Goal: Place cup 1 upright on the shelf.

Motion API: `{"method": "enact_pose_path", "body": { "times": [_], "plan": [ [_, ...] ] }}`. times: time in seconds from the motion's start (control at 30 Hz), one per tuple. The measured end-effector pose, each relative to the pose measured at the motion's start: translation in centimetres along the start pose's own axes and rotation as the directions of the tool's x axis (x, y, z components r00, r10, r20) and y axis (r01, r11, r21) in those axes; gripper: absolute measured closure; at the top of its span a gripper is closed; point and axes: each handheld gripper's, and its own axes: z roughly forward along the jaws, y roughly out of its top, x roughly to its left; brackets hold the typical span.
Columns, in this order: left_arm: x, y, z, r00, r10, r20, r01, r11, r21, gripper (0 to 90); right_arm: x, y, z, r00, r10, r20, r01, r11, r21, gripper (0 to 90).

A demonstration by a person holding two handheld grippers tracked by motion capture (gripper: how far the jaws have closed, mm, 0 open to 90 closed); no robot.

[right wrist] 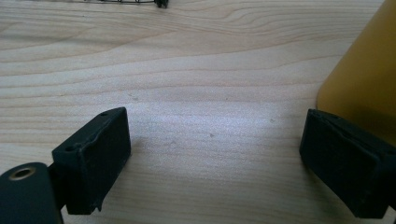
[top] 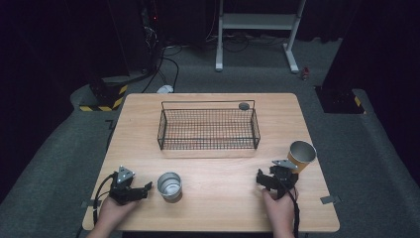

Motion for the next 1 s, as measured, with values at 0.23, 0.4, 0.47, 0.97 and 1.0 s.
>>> {"method": "enact_pose_path", "body": {
  "times": [0.23, 0.4, 0.47, 0.97, 1.0],
  "plan": [
    [0.0, 0.0, 0.0, 1.0, 0.003, 0.005, -0.003, 1.0, 0.002, 13.7, 0.0, -0.1, -0.1, 1.0, -0.004, -0.006, 0.004, 1.0, 0.0, 8.7],
    [0.1, 0.0, 0.1, 0.9999, 0.006, 0.012, -0.006, 1.0, 0.0, 13.3, 0.1, -0.3, -0.3, 0.9995, -0.02, -0.024, 0.02, 1.0, -0.001, 8.7],
    [0.1, 0.1, 0.1, 0.9999, 0.01, 0.012, -0.01, 1.0, 0.0, 13.1, 0.1, -0.5, -0.5, 0.9983, -0.045, -0.038, 0.045, 0.999, -0.003, 8.7],
    [0.1, 0.1, 0.1, 0.9998, 0.012, 0.014, -0.012, 0.9999, 0.005, 11.9, -0.4, -1.3, -2.1, 0.9934, -0.061, -0.097, 0.054, 0.996, -0.071, 11.5],
    [0.1, 0.1, 0.1, 0.9998, 0.013, 0.012, -0.013, 0.9999, 0.005, 11.7, -0.4, -1.3, -2.3, 0.9939, -0.059, -0.093, 0.051, 0.996, -0.079, 11.5]
  ]
}}
